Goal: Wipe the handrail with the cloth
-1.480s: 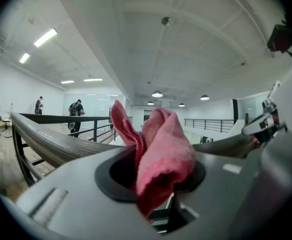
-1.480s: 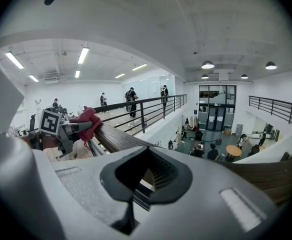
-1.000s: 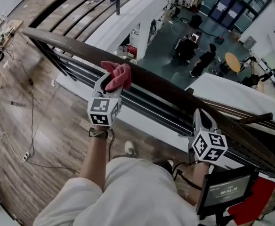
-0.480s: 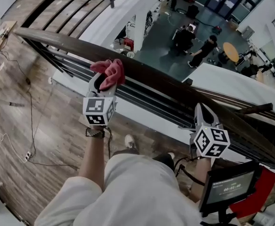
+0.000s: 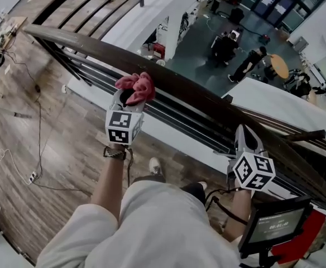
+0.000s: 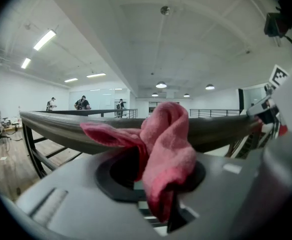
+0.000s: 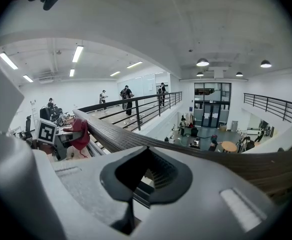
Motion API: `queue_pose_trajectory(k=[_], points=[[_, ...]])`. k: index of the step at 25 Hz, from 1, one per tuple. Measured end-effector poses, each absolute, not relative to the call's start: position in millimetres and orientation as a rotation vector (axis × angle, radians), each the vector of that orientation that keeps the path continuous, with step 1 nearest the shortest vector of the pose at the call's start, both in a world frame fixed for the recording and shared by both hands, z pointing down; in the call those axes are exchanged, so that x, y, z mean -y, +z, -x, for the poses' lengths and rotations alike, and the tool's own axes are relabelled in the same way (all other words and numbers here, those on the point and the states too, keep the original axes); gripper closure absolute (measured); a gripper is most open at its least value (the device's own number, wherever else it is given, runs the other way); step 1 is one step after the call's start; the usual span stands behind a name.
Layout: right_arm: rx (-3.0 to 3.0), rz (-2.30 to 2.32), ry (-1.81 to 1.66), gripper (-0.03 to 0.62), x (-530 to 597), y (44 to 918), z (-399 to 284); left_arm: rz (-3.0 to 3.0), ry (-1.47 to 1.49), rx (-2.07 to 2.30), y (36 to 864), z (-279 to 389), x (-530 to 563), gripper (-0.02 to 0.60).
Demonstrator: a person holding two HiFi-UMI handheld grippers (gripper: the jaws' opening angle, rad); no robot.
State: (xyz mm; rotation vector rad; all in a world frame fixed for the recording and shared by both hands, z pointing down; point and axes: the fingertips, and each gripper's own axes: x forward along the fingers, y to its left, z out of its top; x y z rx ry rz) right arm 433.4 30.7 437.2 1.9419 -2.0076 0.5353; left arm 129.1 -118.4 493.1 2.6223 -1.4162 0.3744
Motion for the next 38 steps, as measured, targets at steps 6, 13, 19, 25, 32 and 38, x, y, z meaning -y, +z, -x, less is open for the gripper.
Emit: queue_pose_trajectory(k=[6,13,19,25,32,38], points=[[2.001,-1.945,0.547,0.591,-34.3,435.1,-434.3,-2.626,0.471,1.374,500.6,-136.4,119.2,0.434],[1.98,-1.98,0.558,0.591,-43.6,436.0,-442.9,-2.599,0.474,1.379,499.3,-140.8,120.3,0.434],[1.984,-1.982,0.561,0.591,-47.6,432.3,-444.7,-2.596,0.499,1.355,496.2,-150.1,113.9,0.434],[1.982,-2.0,0.55,0.591,-49.2,423.5,-459.4,-2.586,0.476,1.39,492.3,-158.1,115.7,0.434],[1.981,-2.007,0.561,0.591,-59.0,427.4,-474.4,-2.589,0.55,1.336,499.6,-177.6,101.1,0.434],[1.989,-2.007,0.558,0.591,-62.0,425.9,-480.1,-2.592,0.59,1.321,503.0,-188.0,93.3,0.434]])
